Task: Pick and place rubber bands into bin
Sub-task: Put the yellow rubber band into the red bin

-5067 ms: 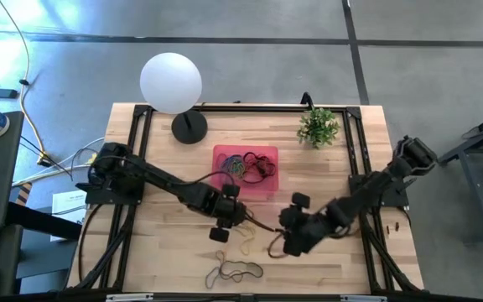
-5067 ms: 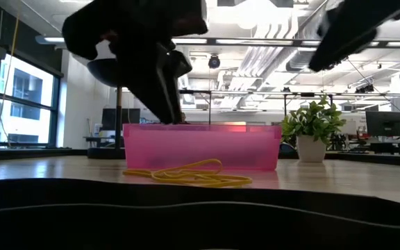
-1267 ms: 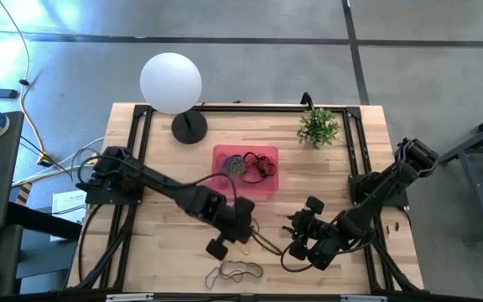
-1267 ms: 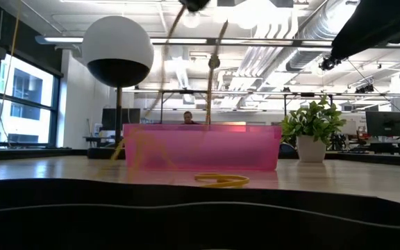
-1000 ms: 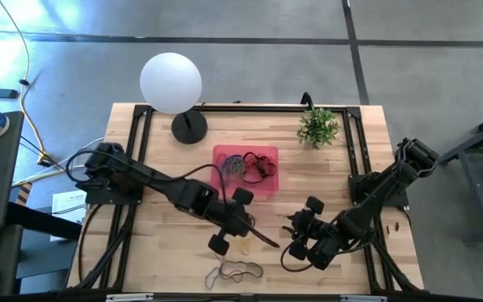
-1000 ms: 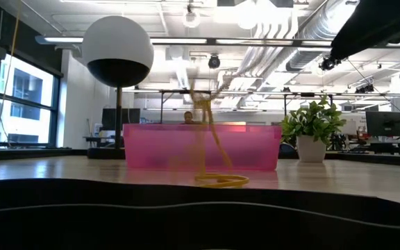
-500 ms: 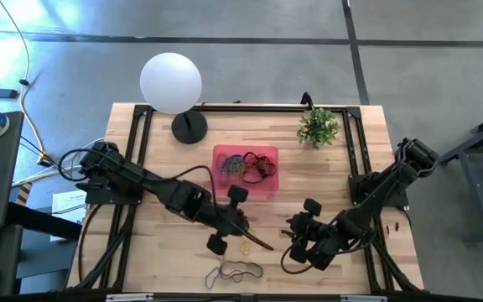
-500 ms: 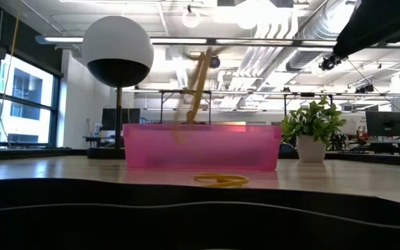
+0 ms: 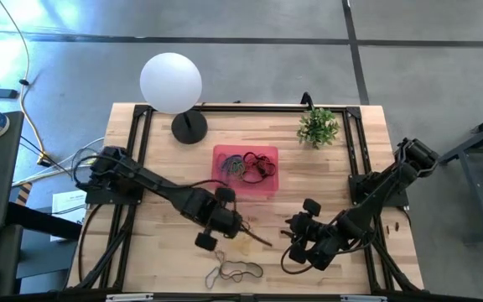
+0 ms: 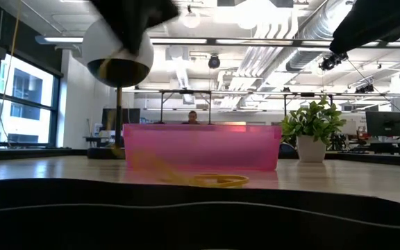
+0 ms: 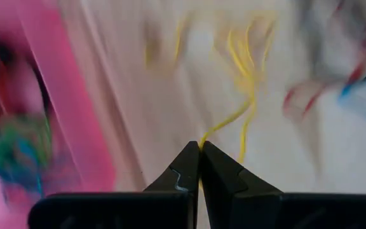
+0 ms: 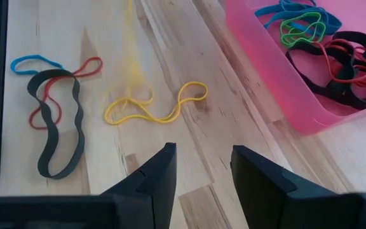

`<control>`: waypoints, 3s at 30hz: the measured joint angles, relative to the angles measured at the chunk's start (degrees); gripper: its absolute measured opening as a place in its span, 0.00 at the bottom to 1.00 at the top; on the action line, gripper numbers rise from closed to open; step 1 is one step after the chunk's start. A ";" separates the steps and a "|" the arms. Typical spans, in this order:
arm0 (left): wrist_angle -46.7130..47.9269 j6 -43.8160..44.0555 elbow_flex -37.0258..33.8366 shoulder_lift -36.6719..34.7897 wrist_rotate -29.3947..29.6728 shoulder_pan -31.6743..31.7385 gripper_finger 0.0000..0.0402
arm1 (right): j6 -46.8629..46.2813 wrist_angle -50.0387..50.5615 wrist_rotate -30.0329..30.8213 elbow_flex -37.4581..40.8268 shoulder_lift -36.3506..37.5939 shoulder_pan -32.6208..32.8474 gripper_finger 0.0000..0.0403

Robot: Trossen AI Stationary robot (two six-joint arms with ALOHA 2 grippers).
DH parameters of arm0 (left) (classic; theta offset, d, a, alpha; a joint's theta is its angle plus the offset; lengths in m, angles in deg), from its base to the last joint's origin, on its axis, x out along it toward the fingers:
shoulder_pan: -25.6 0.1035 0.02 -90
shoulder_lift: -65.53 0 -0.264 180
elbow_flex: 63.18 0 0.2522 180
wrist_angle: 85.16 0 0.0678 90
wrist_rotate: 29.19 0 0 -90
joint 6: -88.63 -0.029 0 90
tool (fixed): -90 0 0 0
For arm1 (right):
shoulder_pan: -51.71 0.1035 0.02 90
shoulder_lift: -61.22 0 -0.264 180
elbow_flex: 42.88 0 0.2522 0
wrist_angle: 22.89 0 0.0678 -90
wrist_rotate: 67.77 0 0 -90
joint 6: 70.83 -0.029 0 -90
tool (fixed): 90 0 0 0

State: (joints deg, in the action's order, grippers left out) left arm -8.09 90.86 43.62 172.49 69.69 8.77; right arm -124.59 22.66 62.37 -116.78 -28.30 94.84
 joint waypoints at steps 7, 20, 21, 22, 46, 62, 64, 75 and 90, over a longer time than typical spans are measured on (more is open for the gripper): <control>-0.95 2.63 -4.03 0.22 -1.77 0.69 0.05 | -0.09 -0.25 -0.05 0.00 0.00 0.00 0.35; -6.89 -10.30 -3.88 0.06 -6.41 -0.12 0.49 | 1.32 0.11 -0.02 0.00 0.00 -0.02 0.35; -7.64 -12.24 -3.88 0.06 -6.74 -0.60 0.50 | 1.40 0.23 0.06 0.00 0.00 -0.04 0.35; -8.26 -14.06 -3.88 0.06 -6.71 -1.09 0.51 | 1.53 0.28 0.32 0.00 0.00 -0.04 0.35; -12.57 -30.51 -3.88 14.22 -7.96 -2.27 0.23 | 0.22 0.52 1.29 0.00 0.00 -0.37 0.35; -12.09 -30.51 -3.86 16.08 -5.85 -0.64 0.22 | 0.02 0.58 1.27 0.00 0.00 -0.37 0.35; -12.42 -30.47 -4.02 16.30 -7.10 0.11 0.22 | 0.02 0.58 1.27 0.00 0.00 -0.38 0.35; -14.45 -30.49 -7.01 16.26 -12.00 1.14 0.19 | -0.17 1.59 1.30 0.00 0.00 -0.37 0.35; -12.87 -28.80 -5.90 14.79 -12.27 1.12 0.01 | -0.17 2.75 1.65 0.00 0.00 -0.39 0.35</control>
State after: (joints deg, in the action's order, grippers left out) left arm -20.96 62.07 37.73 187.28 57.42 9.89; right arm -124.76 25.41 64.03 -116.78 -28.30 94.45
